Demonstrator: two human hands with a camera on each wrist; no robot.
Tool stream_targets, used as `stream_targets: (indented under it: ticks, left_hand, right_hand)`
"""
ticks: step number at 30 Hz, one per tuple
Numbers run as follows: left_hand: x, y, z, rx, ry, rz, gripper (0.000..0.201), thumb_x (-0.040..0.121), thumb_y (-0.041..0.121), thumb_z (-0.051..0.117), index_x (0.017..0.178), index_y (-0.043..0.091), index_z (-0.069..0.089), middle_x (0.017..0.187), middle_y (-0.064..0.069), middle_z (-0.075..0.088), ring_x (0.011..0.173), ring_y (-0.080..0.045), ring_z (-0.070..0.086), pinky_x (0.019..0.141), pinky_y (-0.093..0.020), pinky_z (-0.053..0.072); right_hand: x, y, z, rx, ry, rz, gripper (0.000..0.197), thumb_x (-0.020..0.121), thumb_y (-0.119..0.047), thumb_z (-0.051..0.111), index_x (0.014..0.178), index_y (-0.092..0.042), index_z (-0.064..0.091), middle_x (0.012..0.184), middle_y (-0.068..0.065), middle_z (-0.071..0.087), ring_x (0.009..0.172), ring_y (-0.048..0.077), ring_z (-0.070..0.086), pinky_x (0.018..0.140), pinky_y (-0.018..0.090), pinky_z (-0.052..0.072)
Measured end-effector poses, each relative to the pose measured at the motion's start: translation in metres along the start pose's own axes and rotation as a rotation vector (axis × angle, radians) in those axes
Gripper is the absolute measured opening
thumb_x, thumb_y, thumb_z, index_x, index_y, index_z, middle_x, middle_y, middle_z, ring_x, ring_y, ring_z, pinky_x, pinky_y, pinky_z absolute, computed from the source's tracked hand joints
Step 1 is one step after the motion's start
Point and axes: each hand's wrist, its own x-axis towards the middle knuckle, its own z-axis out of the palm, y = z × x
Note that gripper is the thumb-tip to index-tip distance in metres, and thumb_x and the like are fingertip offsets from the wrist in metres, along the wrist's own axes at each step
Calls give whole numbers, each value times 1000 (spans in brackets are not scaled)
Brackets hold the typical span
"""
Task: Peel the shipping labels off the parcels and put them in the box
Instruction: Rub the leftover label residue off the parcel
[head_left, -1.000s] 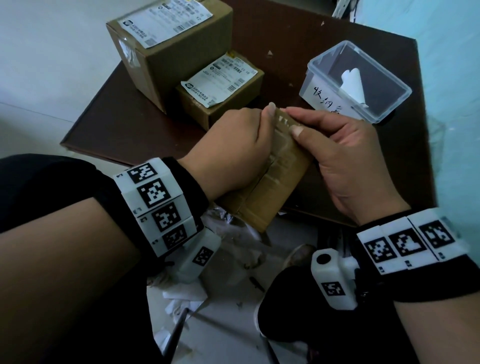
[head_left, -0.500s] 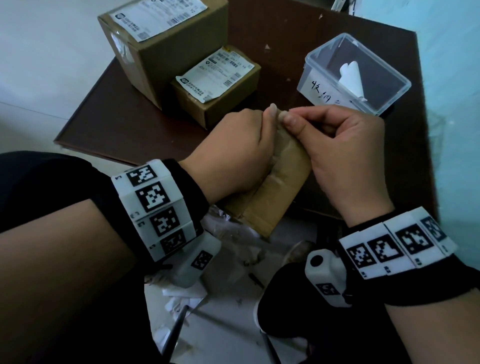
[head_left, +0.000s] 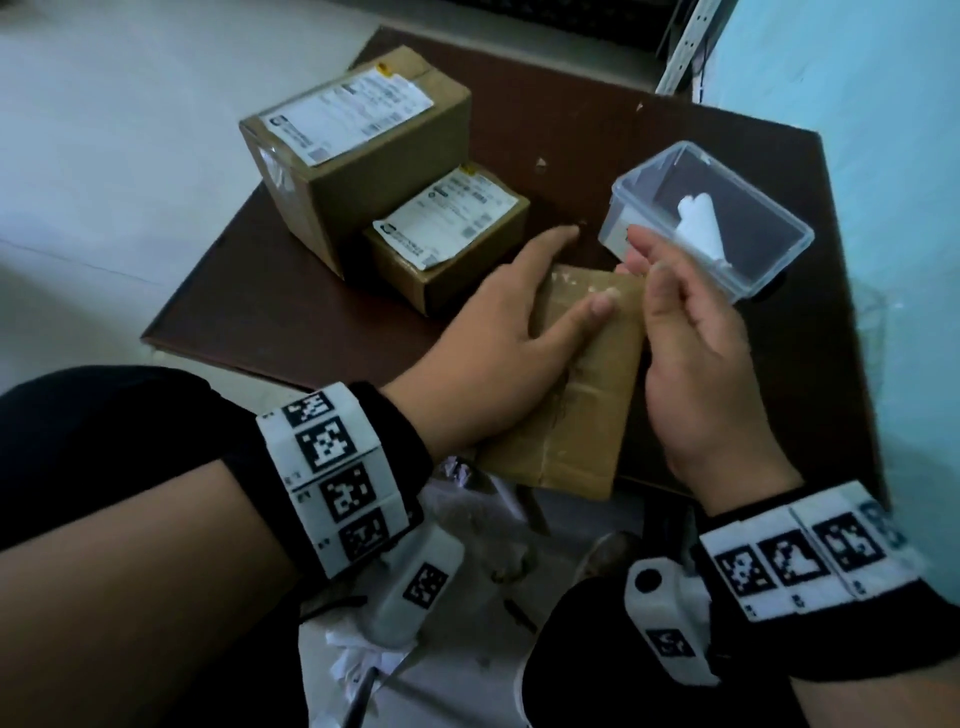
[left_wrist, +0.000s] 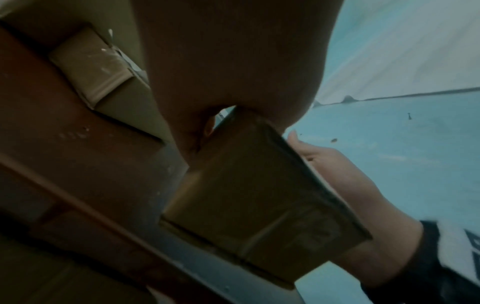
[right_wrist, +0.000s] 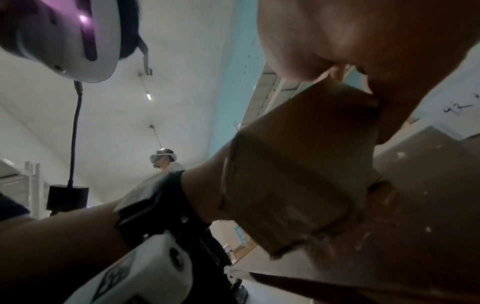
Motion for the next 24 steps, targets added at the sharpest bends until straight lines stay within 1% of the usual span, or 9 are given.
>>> stream_targets:
  ticks: [3, 5, 7, 9, 12, 14, 18, 20, 24]
  left_hand:
    - [-1, 0, -1, -90, 65, -43, 28, 102, 48, 61, 123, 30, 58, 104, 11, 65, 91, 4, 62, 75, -13, 48]
    - [-1, -2, -1, -99, 75, -48, 25, 102, 47, 63, 113, 24, 59, 94, 8, 65, 82, 3, 61, 67, -12, 48]
    - [-2, -2, 2, -74, 50, -12, 26, 103, 44, 62, 112, 20, 59, 91, 8, 63, 78, 6, 57, 65, -9, 45]
    - [-4, 1, 4, -96, 47, 3, 26, 104, 41, 61, 111, 16, 59, 90, 7, 62, 76, 7, 56, 65, -9, 44]
    - [-3, 3, 6, -149, 91, 12, 27, 105, 41, 60, 107, 14, 60, 85, 7, 62, 73, 5, 55, 64, -10, 44]
    - [-1, 4, 8, -150, 106, 10, 28, 106, 44, 58, 102, 16, 59, 79, 8, 59, 69, 4, 54, 62, -11, 44]
    - [2, 1, 18, -134, 119, 4, 31, 108, 45, 52, 96, 18, 60, 73, 10, 56, 66, 3, 52, 59, -12, 40]
    - [2, -1, 22, -106, 84, 22, 27, 110, 41, 48, 101, 20, 61, 79, 9, 59, 72, 3, 55, 63, -12, 40]
    - [5, -3, 24, -20, -29, 34, 19, 112, 33, 45, 119, 22, 58, 107, 5, 60, 94, 2, 54, 74, -6, 38]
  right_hand:
    - [-10, -1, 11, 8, 67, 9, 33, 113, -47, 40, 132, -34, 65, 125, -11, 71, 120, 3, 68, 104, 38, 58]
    - [-19, -2, 20, -22, 133, 6, 35, 117, -38, 39, 130, -24, 69, 110, -10, 74, 103, -1, 71, 86, 22, 58]
    - [-28, -1, 25, -55, 202, -34, 36, 118, -31, 40, 130, -17, 70, 103, -15, 72, 98, -7, 69, 77, 10, 52]
    - [-33, -3, 27, -47, 235, -68, 34, 118, -27, 41, 128, -16, 71, 104, -17, 71, 101, -7, 69, 80, 10, 53]
    - [-33, -7, 28, -36, 249, -169, 28, 117, -22, 44, 119, -20, 72, 103, -16, 73, 102, 0, 71, 85, 18, 56]
    - [-34, -9, 29, -31, 248, -195, 27, 117, -19, 43, 116, -25, 69, 100, -20, 72, 102, -3, 71, 85, 14, 54]
    - [-32, -7, 26, -7, 292, -106, 32, 117, -21, 46, 131, -15, 73, 116, -16, 74, 113, -3, 69, 94, 16, 56]
    - [-27, -6, 22, 16, 307, -45, 31, 115, -23, 50, 132, -15, 75, 116, -15, 75, 113, -4, 69, 94, 13, 55]
    - [-24, -5, 18, 59, 330, 40, 30, 114, -25, 53, 134, -17, 74, 118, -13, 77, 113, -5, 70, 96, 14, 56]
